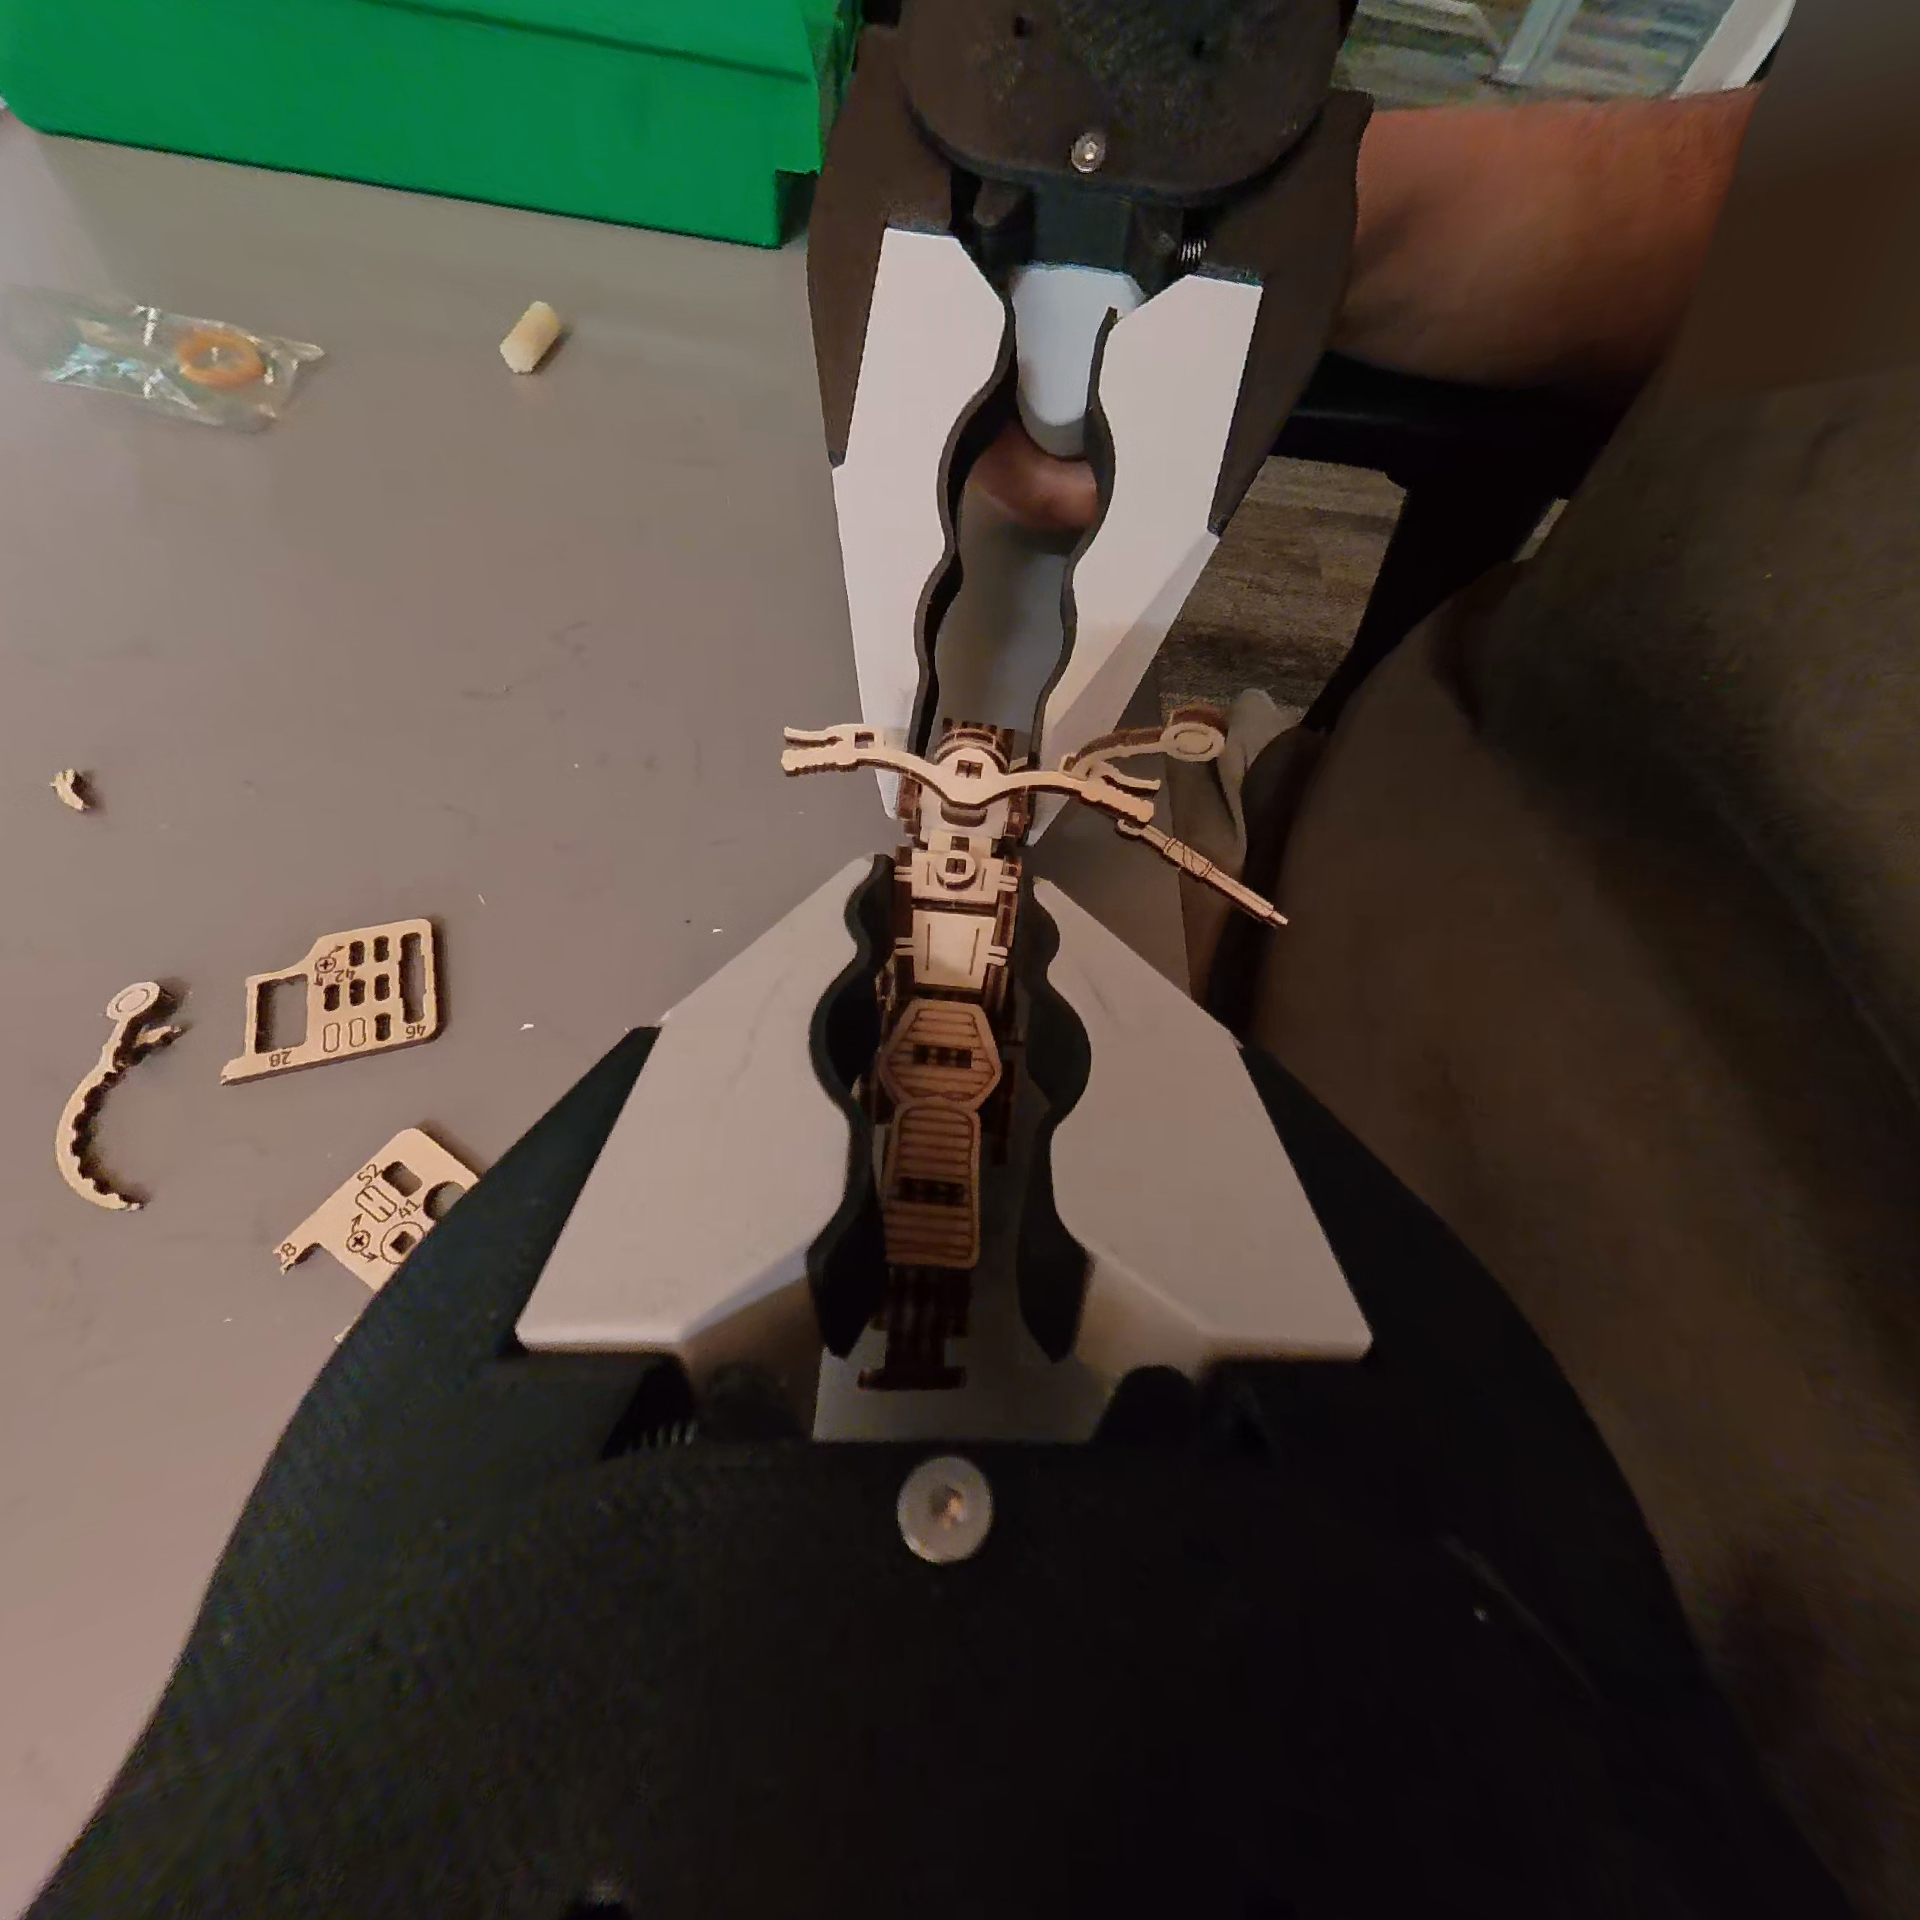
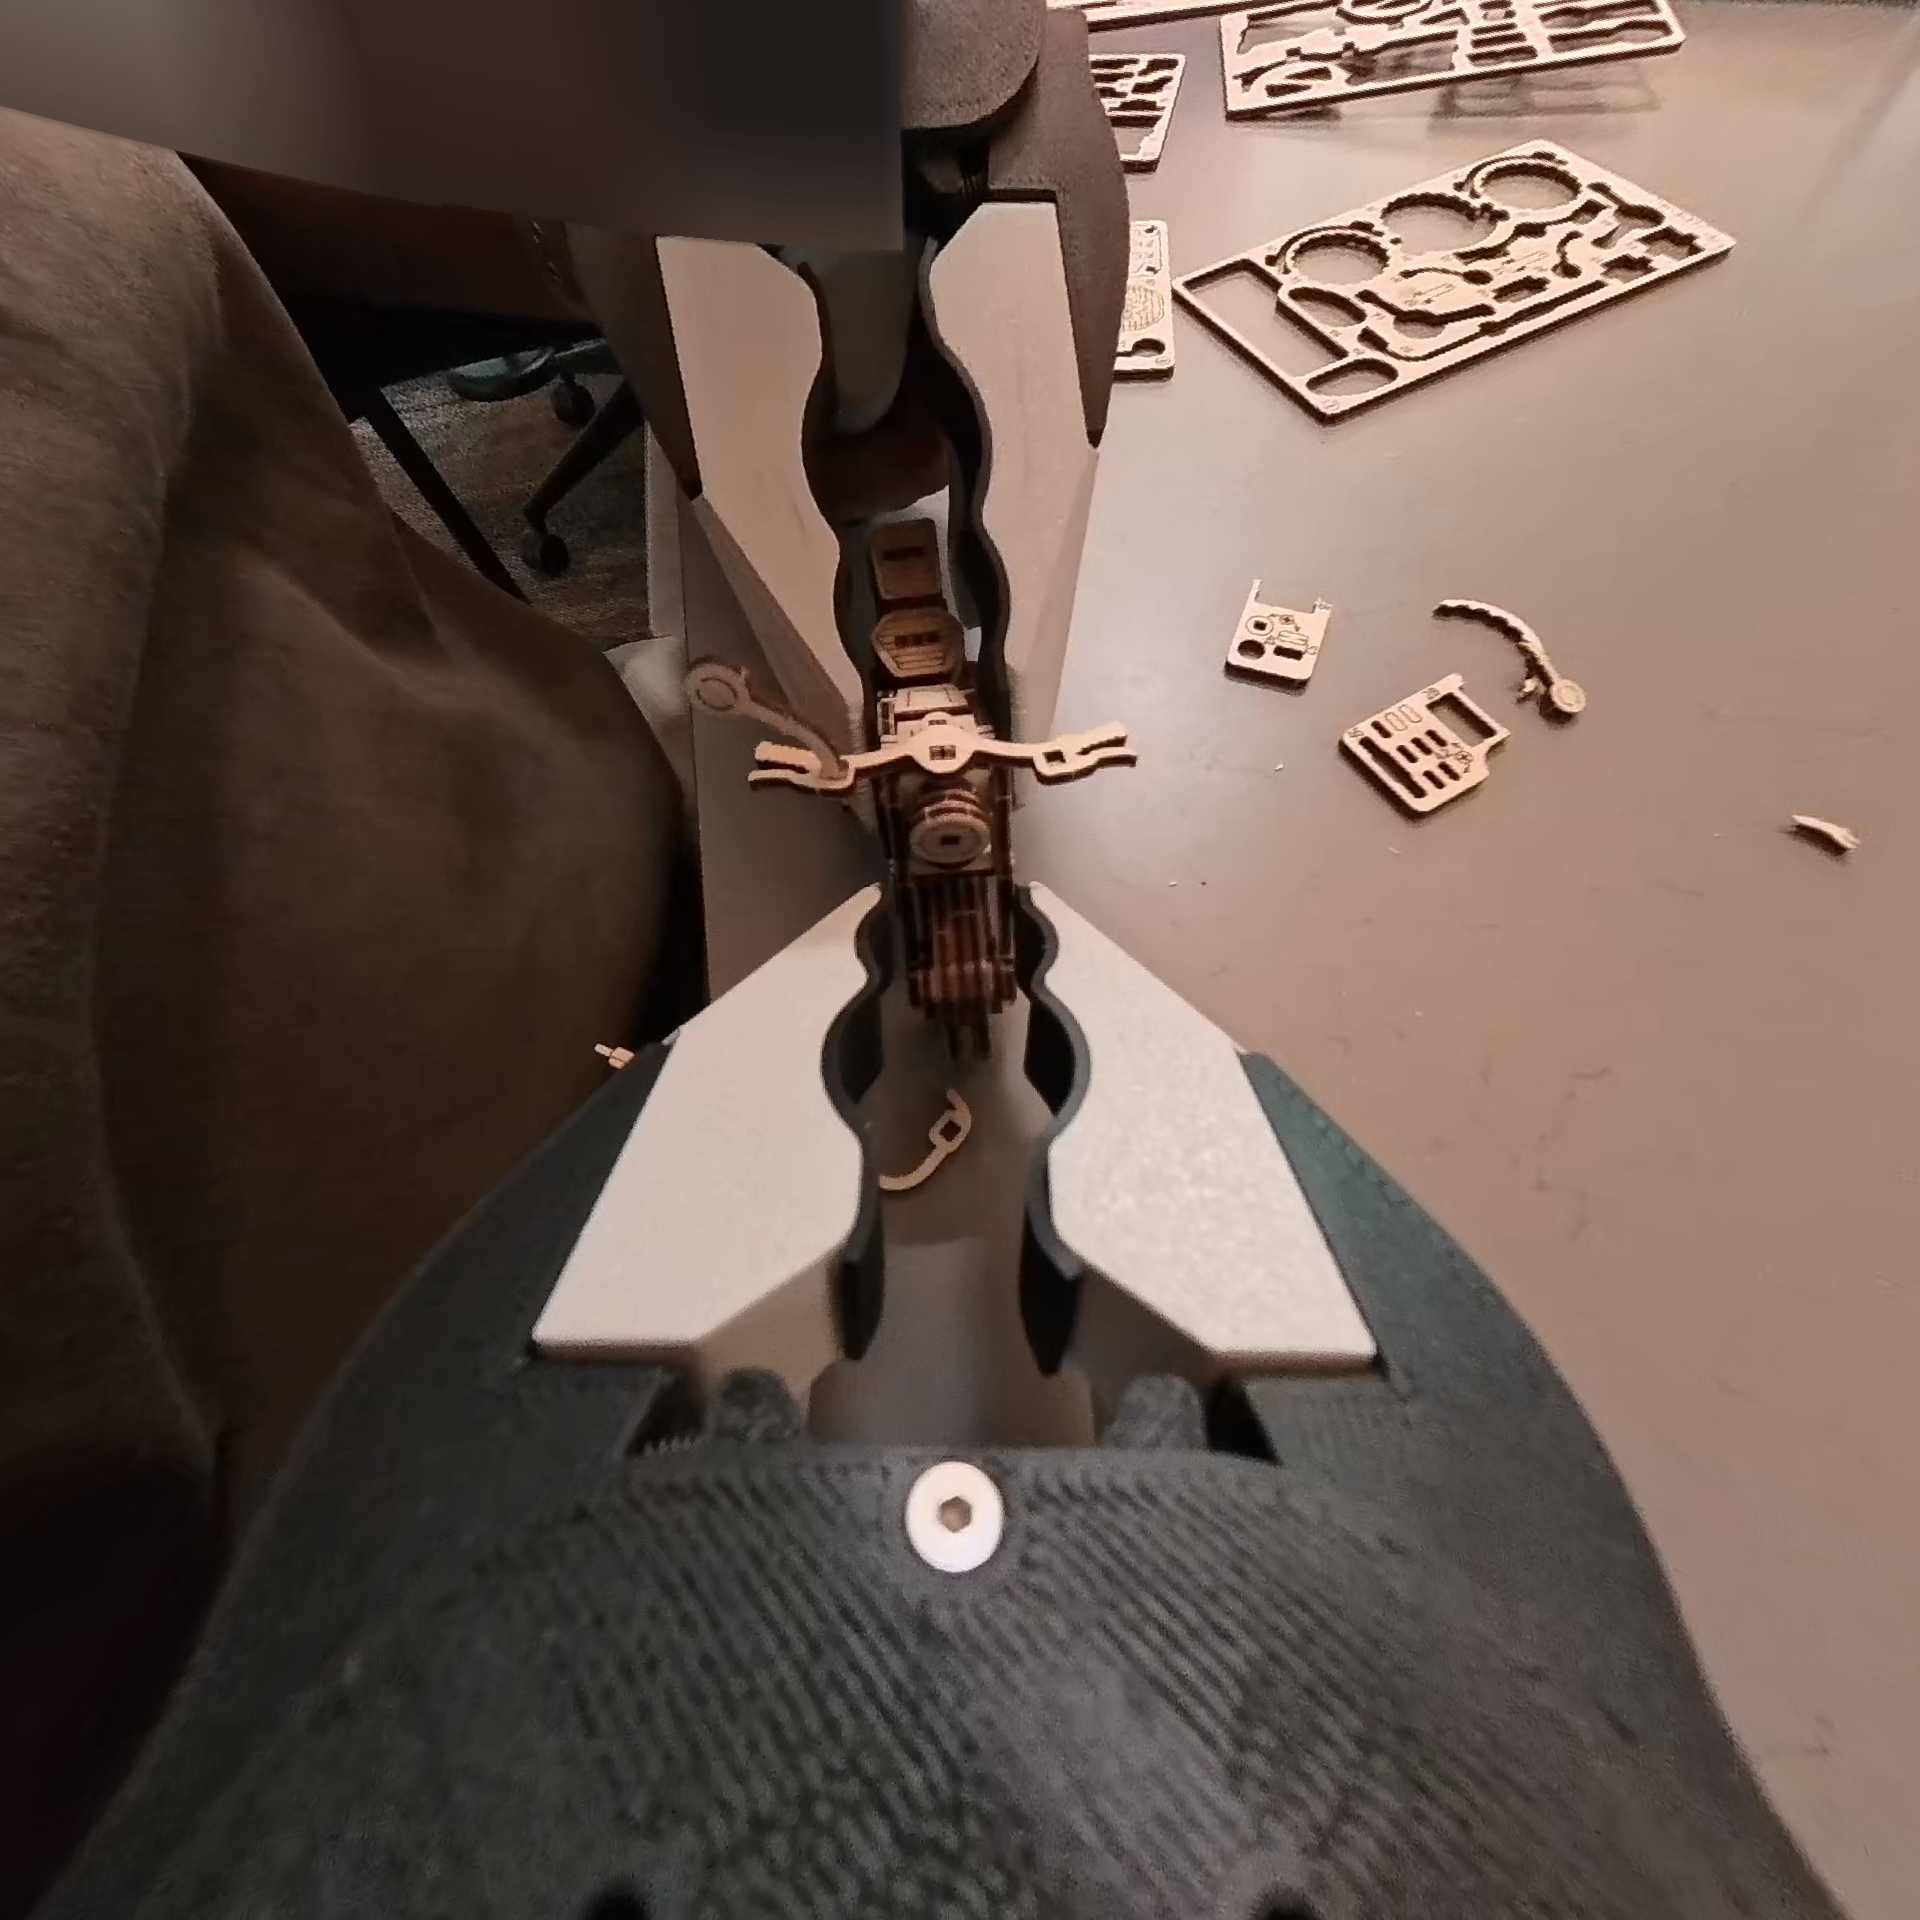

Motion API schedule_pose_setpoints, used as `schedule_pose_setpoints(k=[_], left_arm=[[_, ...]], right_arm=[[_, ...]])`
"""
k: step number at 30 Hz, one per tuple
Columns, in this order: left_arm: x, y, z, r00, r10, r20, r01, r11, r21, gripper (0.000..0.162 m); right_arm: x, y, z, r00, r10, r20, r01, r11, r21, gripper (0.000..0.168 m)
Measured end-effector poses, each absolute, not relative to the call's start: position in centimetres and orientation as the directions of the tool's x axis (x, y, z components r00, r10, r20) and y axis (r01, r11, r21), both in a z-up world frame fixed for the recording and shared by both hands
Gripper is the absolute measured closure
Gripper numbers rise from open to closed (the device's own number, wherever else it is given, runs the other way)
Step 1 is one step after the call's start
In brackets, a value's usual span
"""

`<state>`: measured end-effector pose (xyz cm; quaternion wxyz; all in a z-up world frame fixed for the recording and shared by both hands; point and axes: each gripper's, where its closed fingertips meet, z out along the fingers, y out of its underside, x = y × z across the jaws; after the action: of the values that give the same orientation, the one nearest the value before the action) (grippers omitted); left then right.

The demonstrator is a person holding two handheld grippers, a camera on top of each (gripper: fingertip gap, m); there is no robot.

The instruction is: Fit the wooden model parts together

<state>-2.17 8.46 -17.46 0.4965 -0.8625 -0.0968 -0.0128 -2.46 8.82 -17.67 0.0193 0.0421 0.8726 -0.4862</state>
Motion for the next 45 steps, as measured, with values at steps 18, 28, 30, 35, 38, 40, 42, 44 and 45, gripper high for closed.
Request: schedule_pose_setpoints(k=[18, 28, 30, 35, 38, 40, 42, 44, 45], left_arm=[[-2.01, 8.19, -17.42, 0.980, 0.159, 0.120, 0.184, -0.485, -0.855, 0.141], [-1.96, 8.14, -17.51, 0.981, 0.146, 0.124, 0.181, -0.492, -0.852, 0.141], [-2.05, 8.14, -17.51, 0.981, 0.155, 0.113, 0.176, -0.491, -0.853, 0.141], [-2.04, 8.09, -17.56, 0.983, 0.164, 0.083, 0.155, -0.497, -0.854, 0.139], [-2.12, 7.99, -17.57, 0.981, 0.168, 0.097, 0.168, -0.495, -0.853, 0.137], [-2.00, 7.93, -17.52, 0.981, 0.158, 0.109, 0.174, -0.492, -0.853, 0.136], [-1.89, 7.86, -17.52, 0.982, 0.150, 0.115, 0.175, -0.492, -0.853, 0.136], [-1.90, 7.84, -17.49, 0.982, 0.150, 0.116, 0.176, -0.490, -0.854, 0.139], [-1.93, 7.84, -17.50, 0.982, 0.152, 0.117, 0.177, -0.490, -0.854, 0.140]], right_arm=[[-2.47, 8.91, -17.73, -0.995, 0.053, -0.090, 0.104, 0.518, -0.849, 0.147], [-2.39, 8.93, -17.75, -0.995, 0.050, -0.092, 0.104, 0.518, -0.849, 0.147], [-2.47, 8.93, -17.78, -0.995, 0.054, -0.089, 0.104, 0.518, -0.849, 0.147], [-2.40, 8.94, -17.78, -0.995, 0.050, -0.090, 0.103, 0.519, -0.849, 0.147], [-2.37, 8.91, -17.80, -0.995, 0.049, -0.090, 0.103, 0.519, -0.849, 0.147], [-2.40, 8.92, -17.80, -0.995, 0.051, -0.089, 0.102, 0.519, -0.848, 0.147], [-2.45, 8.96, -17.81, -0.994, 0.053, -0.093, 0.106, 0.518, -0.849, 0.147], [-2.48, 8.99, -17.81, -0.994, 0.054, -0.093, 0.108, 0.518, -0.849, 0.147], [-2.48, 8.98, -17.82, -0.994, 0.053, -0.094, 0.108, 0.518, -0.849, 0.147]])
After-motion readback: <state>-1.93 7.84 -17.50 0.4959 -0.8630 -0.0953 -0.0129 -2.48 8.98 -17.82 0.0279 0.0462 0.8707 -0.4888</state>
